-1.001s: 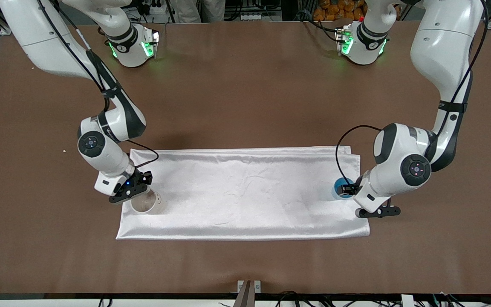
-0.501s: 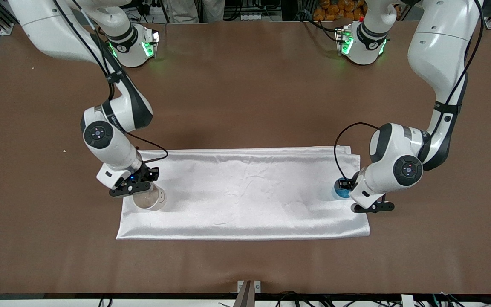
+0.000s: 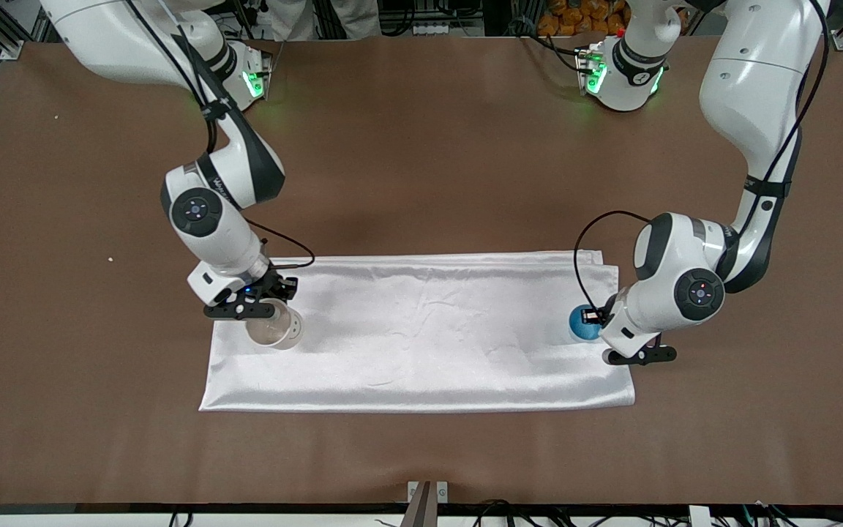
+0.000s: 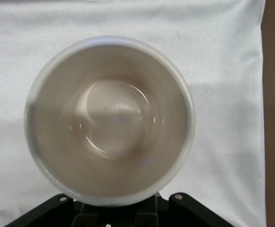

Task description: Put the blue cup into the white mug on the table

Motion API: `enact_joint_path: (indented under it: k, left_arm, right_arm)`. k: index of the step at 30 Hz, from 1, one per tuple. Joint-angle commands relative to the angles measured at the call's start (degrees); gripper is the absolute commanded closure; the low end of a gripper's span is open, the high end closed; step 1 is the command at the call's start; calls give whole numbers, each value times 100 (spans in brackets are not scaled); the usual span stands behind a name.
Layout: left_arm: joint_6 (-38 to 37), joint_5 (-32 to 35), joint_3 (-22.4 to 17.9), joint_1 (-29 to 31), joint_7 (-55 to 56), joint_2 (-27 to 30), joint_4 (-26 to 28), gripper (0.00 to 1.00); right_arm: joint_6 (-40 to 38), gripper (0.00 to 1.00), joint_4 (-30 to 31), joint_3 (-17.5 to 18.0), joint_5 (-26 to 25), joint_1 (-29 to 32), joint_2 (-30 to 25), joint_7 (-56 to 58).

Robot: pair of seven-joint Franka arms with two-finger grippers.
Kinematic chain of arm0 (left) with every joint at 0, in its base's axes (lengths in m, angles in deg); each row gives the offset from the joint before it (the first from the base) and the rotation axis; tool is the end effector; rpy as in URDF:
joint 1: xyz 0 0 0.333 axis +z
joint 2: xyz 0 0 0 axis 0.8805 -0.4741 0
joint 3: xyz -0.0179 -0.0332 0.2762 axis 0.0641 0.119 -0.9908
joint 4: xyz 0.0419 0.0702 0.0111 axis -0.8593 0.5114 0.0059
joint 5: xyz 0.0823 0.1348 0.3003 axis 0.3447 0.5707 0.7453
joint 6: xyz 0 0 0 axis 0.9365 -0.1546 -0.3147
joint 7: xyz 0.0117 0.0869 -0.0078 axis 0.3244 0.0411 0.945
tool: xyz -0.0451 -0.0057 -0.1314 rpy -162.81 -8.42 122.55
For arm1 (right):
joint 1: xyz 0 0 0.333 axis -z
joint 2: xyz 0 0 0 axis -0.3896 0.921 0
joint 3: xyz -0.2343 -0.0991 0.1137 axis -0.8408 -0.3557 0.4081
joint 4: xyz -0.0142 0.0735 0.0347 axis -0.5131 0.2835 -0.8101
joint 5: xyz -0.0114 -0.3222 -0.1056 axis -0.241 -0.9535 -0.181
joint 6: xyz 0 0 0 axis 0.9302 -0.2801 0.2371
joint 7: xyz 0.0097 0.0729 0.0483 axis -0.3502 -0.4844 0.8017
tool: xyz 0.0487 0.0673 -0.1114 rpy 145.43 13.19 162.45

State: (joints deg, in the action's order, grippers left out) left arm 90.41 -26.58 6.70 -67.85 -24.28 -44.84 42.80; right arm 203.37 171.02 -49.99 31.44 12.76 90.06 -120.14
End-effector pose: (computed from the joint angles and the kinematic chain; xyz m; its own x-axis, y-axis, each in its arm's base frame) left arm 0.5945 -0.1529 0.2169 0.9910 0.0602 -0.1197 0.0662 -0.9967 0.0466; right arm 0.5427 0.2166 0.2619 0.9949 -0.0442 0.0901 -0.0437 -0.9990 -0.0068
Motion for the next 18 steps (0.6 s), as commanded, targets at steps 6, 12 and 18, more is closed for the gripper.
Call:
enact_joint_path:
  k: [6, 12, 18]
  left_arm:
    - [9, 147, -4, -26, 110, 59, 0, 100]
    - [0, 155, -4, -26, 127, 86, -96, 100]
    - [-26, 156, -4, -35, 127, 182, -131, 100]
  right_arm:
    - [-35, 100, 112, -17, 101, -740, -147, -1295]
    - [-44, 100, 112, -17, 101, -1293, -138, -1919]
    - [-52, 100, 121, -25, 93, -1794, -112, -2490]
